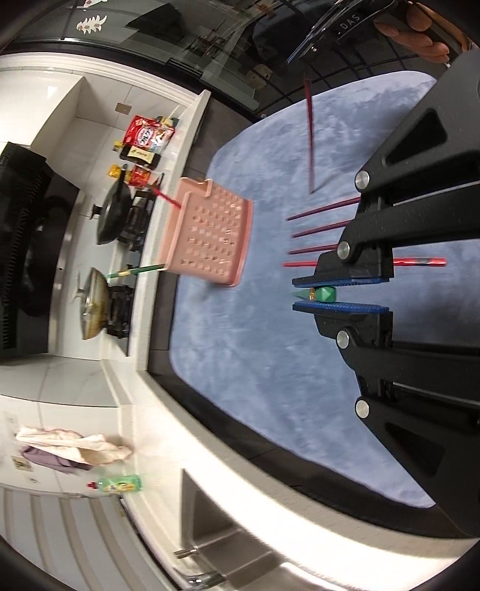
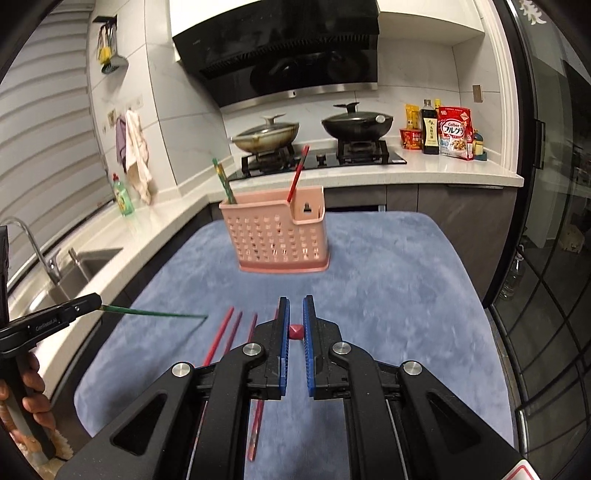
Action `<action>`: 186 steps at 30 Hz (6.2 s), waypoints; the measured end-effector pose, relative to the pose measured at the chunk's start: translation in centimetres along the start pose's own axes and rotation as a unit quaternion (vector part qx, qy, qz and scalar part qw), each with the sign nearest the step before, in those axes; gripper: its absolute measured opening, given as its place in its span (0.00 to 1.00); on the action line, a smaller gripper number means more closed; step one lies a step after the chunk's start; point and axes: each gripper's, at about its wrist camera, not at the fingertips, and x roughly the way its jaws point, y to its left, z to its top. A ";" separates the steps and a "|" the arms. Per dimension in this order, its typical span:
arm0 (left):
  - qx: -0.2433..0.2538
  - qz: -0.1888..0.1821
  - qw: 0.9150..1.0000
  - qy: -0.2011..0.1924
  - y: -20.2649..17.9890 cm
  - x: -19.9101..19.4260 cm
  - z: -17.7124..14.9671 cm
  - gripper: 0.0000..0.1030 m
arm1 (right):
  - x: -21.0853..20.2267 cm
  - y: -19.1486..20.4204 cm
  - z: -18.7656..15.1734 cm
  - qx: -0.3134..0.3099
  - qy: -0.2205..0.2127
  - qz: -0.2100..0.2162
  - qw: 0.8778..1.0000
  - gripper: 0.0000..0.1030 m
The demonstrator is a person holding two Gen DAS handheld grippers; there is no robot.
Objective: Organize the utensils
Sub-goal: 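Lift both chopsticks and carry them above the pink basket with both grippers, then lower the chopsticks into the basket and open both grippers, then move both open grippers back over the red chopsticks on the mat, then close the right gripper on a red chopstick while the left grips another red chopstick, then lift both red chopsticks and carry them above the pink basket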
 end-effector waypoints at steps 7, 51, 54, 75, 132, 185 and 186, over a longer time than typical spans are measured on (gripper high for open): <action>-0.004 -0.005 1.000 -0.029 0.1 0.7 4.5 0.07 | 0.5 -0.5 3.0 0.006 -0.024 0.004 1.000 0.07; 0.003 -0.033 0.982 -0.189 -6.5 9.5 25.7 0.07 | 15.1 -2.7 22.1 0.108 -0.122 0.077 0.984 0.07; 0.003 -0.031 0.984 -0.177 -6.5 10.9 25.4 0.07 | 16.2 -2.7 21.5 0.109 -0.111 0.076 0.985 0.07; -0.007 -0.007 0.988 -0.155 -5.7 11.0 22.5 0.56 | 14.3 -2.2 20.4 0.090 -0.113 0.071 0.987 0.27; -0.006 0.060 0.995 0.075 1.4 5.1 -12.7 0.71 | 7.6 5.1 -14.7 -0.050 0.154 0.003 0.987 0.16; -0.002 0.000 0.993 0.120 -0.3 7.0 -13.4 0.08 | 6.5 3.2 -15.1 -0.020 0.149 -0.005 0.989 0.07; -0.002 0.000 0.993 0.118 -0.3 6.8 -13.3 0.08 | 6.3 3.1 -15.0 -0.019 0.148 -0.004 0.989 0.07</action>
